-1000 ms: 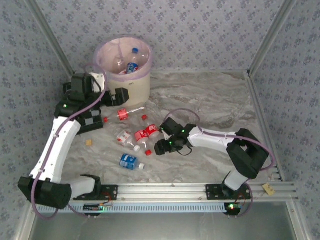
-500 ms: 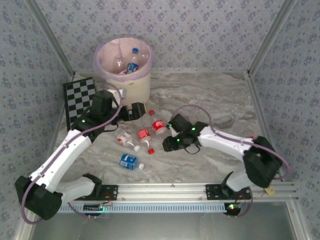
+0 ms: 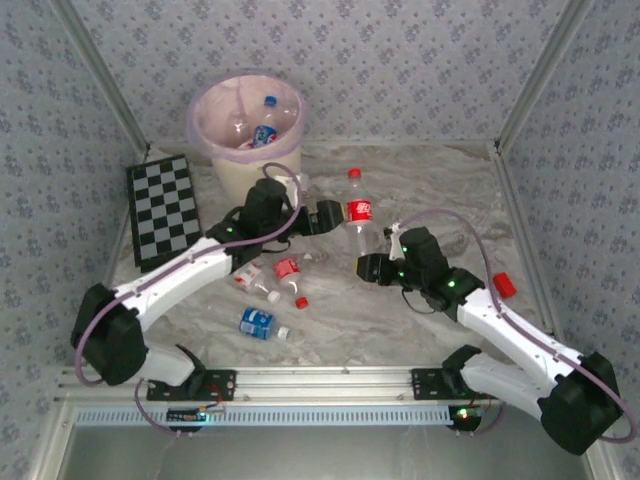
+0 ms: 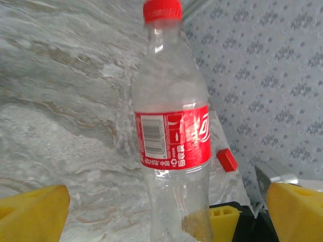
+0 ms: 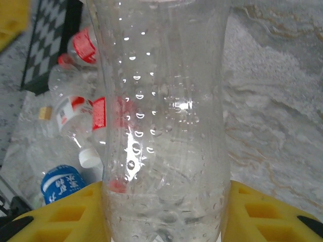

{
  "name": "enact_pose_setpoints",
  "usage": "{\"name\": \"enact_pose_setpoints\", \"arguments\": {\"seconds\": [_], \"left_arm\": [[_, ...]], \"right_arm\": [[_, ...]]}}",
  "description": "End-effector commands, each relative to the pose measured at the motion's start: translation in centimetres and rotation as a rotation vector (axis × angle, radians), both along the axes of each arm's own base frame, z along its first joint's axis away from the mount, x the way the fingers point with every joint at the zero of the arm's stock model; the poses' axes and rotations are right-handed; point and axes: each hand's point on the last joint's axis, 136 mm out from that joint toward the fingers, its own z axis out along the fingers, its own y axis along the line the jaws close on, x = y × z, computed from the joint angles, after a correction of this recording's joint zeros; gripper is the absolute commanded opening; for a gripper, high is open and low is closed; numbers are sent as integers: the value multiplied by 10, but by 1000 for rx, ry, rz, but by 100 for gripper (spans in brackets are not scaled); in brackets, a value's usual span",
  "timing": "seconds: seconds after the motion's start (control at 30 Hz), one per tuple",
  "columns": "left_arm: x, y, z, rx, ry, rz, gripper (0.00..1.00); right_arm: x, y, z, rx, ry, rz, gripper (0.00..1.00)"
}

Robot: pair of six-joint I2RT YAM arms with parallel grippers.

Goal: Put the plastic bottles in the bin

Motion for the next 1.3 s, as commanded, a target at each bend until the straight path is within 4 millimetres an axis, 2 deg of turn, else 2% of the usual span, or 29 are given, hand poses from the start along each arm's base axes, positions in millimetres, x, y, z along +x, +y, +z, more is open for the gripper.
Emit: {"name": "enact_pose_setpoints", "arguments": {"seconds": [0.0,0.1,0.3,0.47,0.63,0.87,0.97,1.1,1.13,1.17,1.27], "left_arm": [[5,-17,37,-57,-91,-39,100],[8,-29,22,-68,-54,-50,98],[9,-56,11,-68,-26,-101,90],[13,-64,-1,-55,-7,-105,89],[14,-67,-5,-54,-2,-108,71],[17,-68,-6,-37,0,-107,56],[19,-66,-4,-19,-11,-103,54],[25,-57,11,23,-54,-100,53],[27,-53,17,31,-69,-97,52],[31,-48,26,39,-89,-91,50],[43,-26,58,55,-155,-64,42]], "right_arm": [[3,5,14,67,-44,0,42],[1,9,15,76,-54,15,42],[2,13,17,80,-62,23,41],[3,14,16,77,-60,21,41],[5,15,11,63,-49,23,40],[8,16,10,48,-48,28,41],[7,14,10,16,-47,38,55],[4,0,12,-70,-49,36,89],[5,-6,13,-93,-48,29,95],[4,-13,13,-117,-42,21,99],[6,-32,14,-163,-29,-8,100]]}}
